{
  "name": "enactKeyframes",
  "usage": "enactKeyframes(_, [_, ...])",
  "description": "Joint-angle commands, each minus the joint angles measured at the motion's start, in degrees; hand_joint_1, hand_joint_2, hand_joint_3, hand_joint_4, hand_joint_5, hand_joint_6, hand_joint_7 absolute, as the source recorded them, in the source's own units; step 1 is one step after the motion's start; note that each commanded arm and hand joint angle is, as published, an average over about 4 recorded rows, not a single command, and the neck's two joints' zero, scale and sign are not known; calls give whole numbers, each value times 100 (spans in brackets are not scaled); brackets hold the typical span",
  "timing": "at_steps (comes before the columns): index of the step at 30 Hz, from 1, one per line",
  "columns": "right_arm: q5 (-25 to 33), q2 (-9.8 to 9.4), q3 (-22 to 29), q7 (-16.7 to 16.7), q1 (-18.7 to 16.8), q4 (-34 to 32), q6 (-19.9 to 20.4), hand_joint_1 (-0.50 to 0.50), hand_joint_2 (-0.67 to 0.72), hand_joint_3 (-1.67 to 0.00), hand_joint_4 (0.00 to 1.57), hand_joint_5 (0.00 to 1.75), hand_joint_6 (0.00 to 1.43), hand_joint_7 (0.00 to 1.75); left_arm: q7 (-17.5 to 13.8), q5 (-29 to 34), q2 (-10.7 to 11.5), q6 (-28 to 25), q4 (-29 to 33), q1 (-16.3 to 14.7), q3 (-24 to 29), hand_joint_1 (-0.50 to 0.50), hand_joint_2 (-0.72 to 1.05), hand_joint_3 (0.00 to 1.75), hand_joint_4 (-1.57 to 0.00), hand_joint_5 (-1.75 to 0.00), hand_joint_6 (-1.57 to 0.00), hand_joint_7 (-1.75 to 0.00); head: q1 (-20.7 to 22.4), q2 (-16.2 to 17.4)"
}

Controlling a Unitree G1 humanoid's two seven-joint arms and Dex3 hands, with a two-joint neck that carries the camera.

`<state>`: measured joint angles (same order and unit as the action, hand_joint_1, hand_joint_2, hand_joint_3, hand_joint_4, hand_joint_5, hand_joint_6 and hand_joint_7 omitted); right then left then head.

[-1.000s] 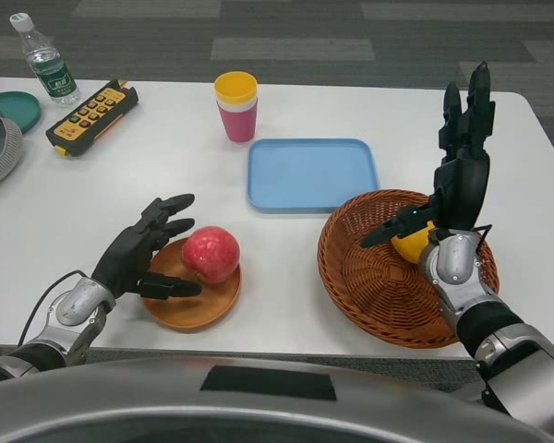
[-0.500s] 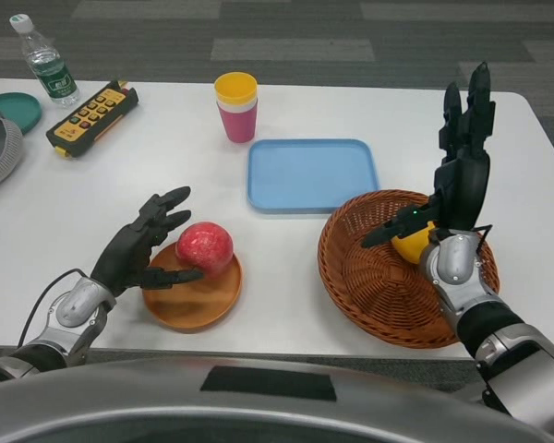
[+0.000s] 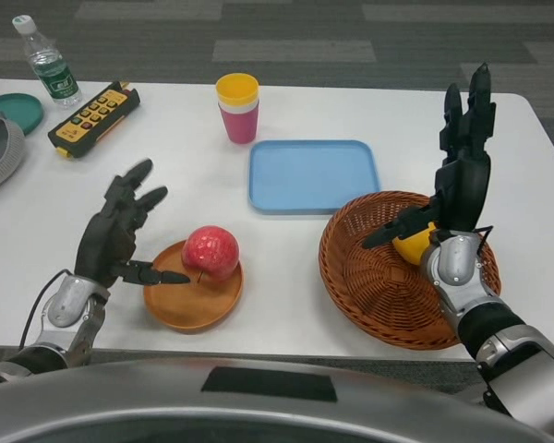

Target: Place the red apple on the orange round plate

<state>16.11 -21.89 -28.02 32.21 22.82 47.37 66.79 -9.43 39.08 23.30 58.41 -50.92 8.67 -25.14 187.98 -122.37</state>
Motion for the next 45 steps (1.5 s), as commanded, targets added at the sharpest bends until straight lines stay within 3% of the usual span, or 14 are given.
enactKeyframes(1, [41, -44, -15, 22, 52, 18, 1, -17, 60, 0, 9, 0, 0, 0, 227, 372, 35, 65, 530, 25, 101, -50, -37, 9, 0, -38, 0, -28, -10, -48])
enactKeyframes(4, [34, -37, -19, 22, 56, 3, 1, -17, 60, 0, 9, 0, 0, 0, 462, 675, 24, 65, 963, 144, 139, -50, -55, 9, 0, -21, 0, -21, -69, -201])
enactKeyframes(9, [32, -35, -19, 22, 56, -44, 1, -17, 60, 0, 9, 0, 0, 0, 829, 724, -84, 74, 1356, 372, 321, -50, -72, 9, 0, -10, 0, -14, -129, -402])
enactKeyframes(12, [32, -35, -19, 22, 52, -70, 1, -17, 60, 0, 9, 0, 0, 0, 851, 662, -168, 74, 1440, 464, 448, -50, -72, 9, 0, -10, 0, -14, -155, -632])
enactKeyframes(23, [39, -77, -140, 22, 128, -81, 1, -17, 60, 0, 9, 0, 0, 0, 869, -87, -871, 4, 1497, 972, 1637, -50, -72, 9, 0, -5, 0, -14, -289, -1373])
enactKeyframes(27, [41, -96, -160, 18, 144, -83, 1, -17, 60, 0, 9, 0, 0, 0, 781, -353, -800, -379, 1659, 1084, 1894, -50, -72, 9, 0, 0, 0, -14, -383, -1612])
enactKeyframes(31, [37, -92, -155, 22, 144, -88, 1, -17, 60, 0, 9, 0, 0, 0, 579, -929, -568, -1134, 2279, 1066, 2439, -50, -72, 9, 0, 0, 0, -14, -455, -1781])
enactKeyframes(37, [41, -74, -155, 22, 166, -48, 1, -17, 60, 0, 9, 0, 0, 0, 16, -1351, -554, -2194, 2916, 1062, 3032, -50, -72, 9, 0, 0, 0, -14, -452, -2020])
enactKeyframes(45, [45, -92, -252, 18, 249, 0, 1, -17, 60, 0, 9, 0, 0, 0, -67, -1351, -629, -2308, 2938, 1185, 3028, -50, -72, 9, 0, 0, 0, -14, -429, -2084])
